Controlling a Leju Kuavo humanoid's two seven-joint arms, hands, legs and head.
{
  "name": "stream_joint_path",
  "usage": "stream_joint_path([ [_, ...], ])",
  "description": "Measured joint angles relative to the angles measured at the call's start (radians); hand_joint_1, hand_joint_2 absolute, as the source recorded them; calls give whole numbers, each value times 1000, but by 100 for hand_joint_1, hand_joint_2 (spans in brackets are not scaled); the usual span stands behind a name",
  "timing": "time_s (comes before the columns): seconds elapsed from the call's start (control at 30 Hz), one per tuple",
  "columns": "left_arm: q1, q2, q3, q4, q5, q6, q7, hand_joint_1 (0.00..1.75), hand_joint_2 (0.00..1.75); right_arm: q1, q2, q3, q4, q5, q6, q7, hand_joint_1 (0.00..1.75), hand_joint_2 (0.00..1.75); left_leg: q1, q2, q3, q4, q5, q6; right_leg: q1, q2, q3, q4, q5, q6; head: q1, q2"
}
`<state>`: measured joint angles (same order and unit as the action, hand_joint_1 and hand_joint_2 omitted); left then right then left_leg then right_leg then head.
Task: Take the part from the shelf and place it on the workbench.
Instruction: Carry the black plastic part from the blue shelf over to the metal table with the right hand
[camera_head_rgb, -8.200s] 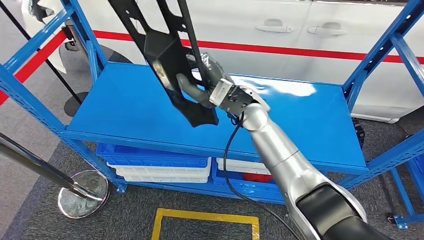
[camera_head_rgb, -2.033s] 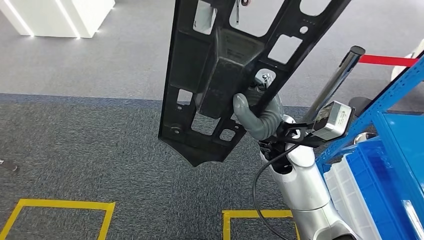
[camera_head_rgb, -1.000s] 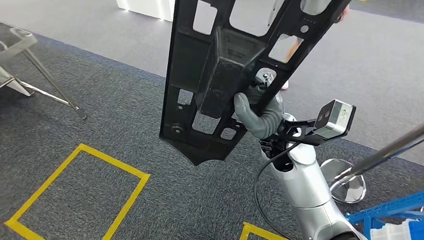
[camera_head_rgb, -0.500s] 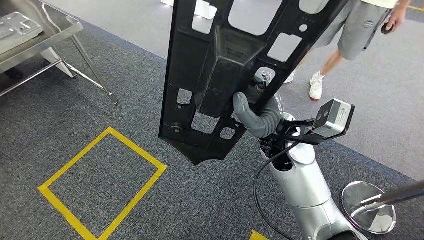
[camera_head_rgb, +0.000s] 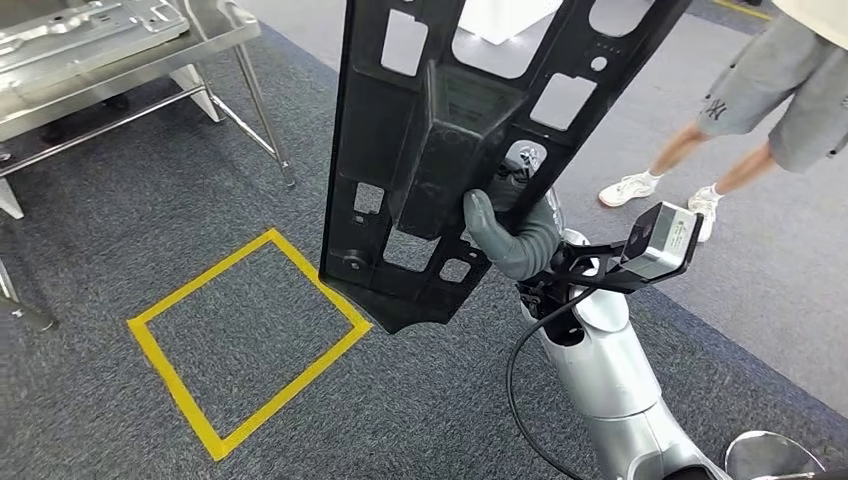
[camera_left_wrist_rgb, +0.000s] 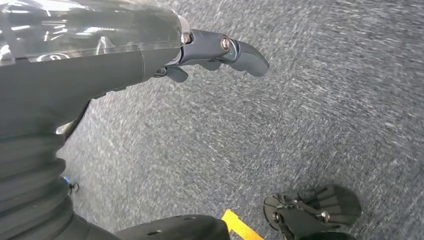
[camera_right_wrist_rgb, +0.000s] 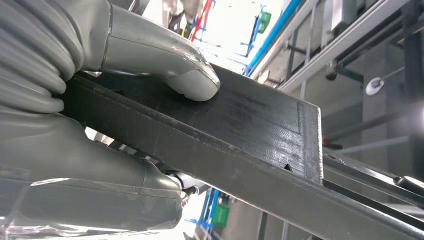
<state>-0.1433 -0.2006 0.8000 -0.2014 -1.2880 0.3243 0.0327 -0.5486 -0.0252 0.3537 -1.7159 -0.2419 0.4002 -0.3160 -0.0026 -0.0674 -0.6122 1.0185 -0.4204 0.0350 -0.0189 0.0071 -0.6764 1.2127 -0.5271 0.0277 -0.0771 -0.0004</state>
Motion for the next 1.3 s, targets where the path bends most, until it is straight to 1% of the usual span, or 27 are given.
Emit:
stream_joint_path([
  [0.07, -1, 0, 0, 0, -1, 0, 0, 0, 175, 0, 0, 0, 0, 0, 0, 0, 173, 175, 2, -24, -6, 11, -5, -8, -7, 47, 49, -121, 55, -3, 0, 0],
  [0.13, -2, -1, 0, 0, -3, 0, 0, 0, 175, 0, 0, -1, 0, 1, 0, 0, 173, 175, 6, -45, -17, 16, -5, -21, -7, 79, 64, -163, 60, -10, 0, 0],
  [0.2, -2, 0, 0, 0, -7, 0, 0, 0, 175, -3, -1, -2, 0, 2, 0, 0, 173, 175, 9, -60, -23, 14, -3, -34, -5, 61, 67, -171, 62, -21, 0, 0],
  [0.27, -3, 1, 0, 0, -11, 0, 0, 0, 175, -8, -1, -3, -1, 2, 0, 0, 173, 175, 6, -26, -36, 44, -18, -45, -10, 36, 79, -179, 60, -35, -1, 0],
  [0.33, -5, 1, 0, 0, -14, -1, 0, 0, 175, -9, -1, -4, -1, 2, -1, 1, 173, 175, 6, 31, -87, 148, -64, -55, -8, 9, 91, -182, 54, -45, -2, 0],
  [0.4, -8, 1, 0, 0, -16, -2, 0, 0, 175, -8, -2, -6, -2, 2, -2, 3, 173, 175, 11, 54, -152, 269, -103, -60, -4, -19, 99, -182, 47, -48, -2, 0],
  [0.43, -10, 1, 0, 0, -18, -2, 0, 0, 175, -7, -2, -6, -2, 2, -2, 5, 173, 175, 13, 59, -166, 291, -101, -62, -3, -33, 104, -182, 42, -47, -2, 0],
  [0.47, -10, 1, -1, 0, -20, -2, 0, 0, 175, -7, -2, -6, -2, 2, -3, 6, 173, 175, 14, 63, -157, 272, -78, -62, -3, -46, 109, -182, 38, -46, -2, 0],
  [0.5, -9, 1, -1, 0, -23, -2, 1, 0, 175, -7, -2, -6, -4, 3, -3, 7, 173, 175, 15, 70, -130, 215, -43, -60, -3, -57, 117, -182, 32, -44, -2, 0],
  [0.57, -7, 1, -2, 0, -27, -2, 4, 0, 175, -8, -3, -9, -7, 3, -4, 7, 173, 175, 5, 112, -62, 79, 9, -49, -1, -77, 130, -182, 21, -37, -1, 0],
  [0.63, -8, 2, -3, 0, -30, -2, 5, 0, 175, -8, -4, -12, -10, 3, -4, 8, 173, 175, -9, 143, -34, 18, 13, -32, 5, -96, 135, -186, 14, -26, -1, 0],
  [0.7, -8, 2, -3, 0, -31, -2, 6, 0, 175, -8, -4, -14, -12, 3, -4, 8, 173, 175, -11, 126, -33, 11, 10, -19, 9, -116, 142, -192, 8, -14, -1, 0],
  [0.77, -6, 1, -3, 0, -31, -2, 7, 0, 175, -9, -5, -14, -15, 3, -4, 8, 173, 175, -5, 102, -21, -2, 11, -7, 6, -91, 142, -172, -10, -5, -1, 0],
  [0.8, -6, 1, -3, 0, -31, -2, 7, 0, 175, -9, -6, -15, -16, 3, -4, 7, 173, 175, -2, 91, -14, -8, 11, -1, 4, -64, 123, -132, -29, -2, -1, 0],
  [0.83, -8, 1, -4, 0, -31, -2, 7, 0, 175, -8, -8, -17, -17, 3, -4, 7, 173, 175, -2, 80, -10, -10, 9, 3, 3, -36, 91, -71, -54, -1, -1, 0],
  [0.87, -9, 0, -4, 0, -30, -2, 7, 0, 175, -5, -10, -18, -17, 3, -4, 7, 173, 175, -2, 68, -7, -11, 6, 7, 3, -20, 47, 0, -79, -1, -1, 0],
  [0.9, -11, 0, -4, 0, -30, -2, 7, 0, 175, -2, -12, -19, -17, 3, -4, 7, 173, 175, -3, 54, -4, -10, 4, 9, 3, -13, 5, 61, -93, 0, -1, 0],
  [0.93, -10, 0, -4, 0, -30, -3, 7, 0, 175, 1, -14, -19, -17, 3, -4, 8, 173, 175, -3, 40, -1, -9, 0, 10, 3, -10, -24, 93, -88, 1, -1, 0],
  [0.97, -10, 0, -4, 0, -30, -3, 7, 0, 175, 4, -15, -20, -17, 3, -4, 8, 173, 175, -3, 25, 4, -6, -4, 8, 2, -9, -35, 85, -61, 2, -1, 0],
  [1.0, -10, 0, -4, 0, -30, -4, 7, 0, 175, 4, -15, -20, -17, 3, -4, 7, 173, 175, -3, 10, 9, -3, -10, 6, 1, -5, -26, 39, -16, 2, -1, 0],
  [1.03, -9, 0, -4, 0, -30, -4, 7, 0, 175, 4, -16, -20, -17, 3, -4, 7, 173, 175, -3, -4, 13, 1, -16, 3, -2, 9, -7, -29, 33, 1, -1, 0],
  [1.07, -10, -1, -4, 0, -30, -4, 7, 0, 175, 4, -17, -20, -17, 3, -4, 7, 173, 175, -3, -16, 14, 6, -22, -1, -5, 29, 15, -91, 68, 0, -1, 0],
  [1.1, -11, -1, -4, 0, -30, -5, 8, 0, 175, 4, -17, -20, -17, 2, -4, 7, 173, 175, -3, -27, 13, 10, -26, -5, -7, 46, 31, -136, 85, -3, -1, 0],
  [1.13, -11, -1, -4, 0, -29, -5, 8, 0, 175, 4, -18, -20, -17, 3, -3, 7, 173, 175, -1, -37, 9, 12, -28, -10, -6, 59, 39, -159, 87, -6, -1, 0],
  [1.2, -11, -1, -4, 0, -28, -4, 9, 0, 175, 5, -19, -20, -18, 3, -1, 7, 173, 175, 3, -55, 6, 10, -29, -22, -5, 51, 47, -170, 78, -17, -1, 0],
  [1.23, -9, -1, -4, 0, -27, -4, 9, 0, 175, 5, -19, -20, -19, 3, 1, 7, 173, 175, 3, -49, 6, 11, -32, -28, -5, 42, 53, -175, 77, -23, -1, 0],
  [1.3, -9, 0, -4, 0, -27, -4, 9, 0, 175, 5, -17, -20, -20, 2, 7, 6, 173, 175, 0, -3, -14, 58, -54, -39, -8, 20, 71, -185, 72, -37, -2, 0],
])
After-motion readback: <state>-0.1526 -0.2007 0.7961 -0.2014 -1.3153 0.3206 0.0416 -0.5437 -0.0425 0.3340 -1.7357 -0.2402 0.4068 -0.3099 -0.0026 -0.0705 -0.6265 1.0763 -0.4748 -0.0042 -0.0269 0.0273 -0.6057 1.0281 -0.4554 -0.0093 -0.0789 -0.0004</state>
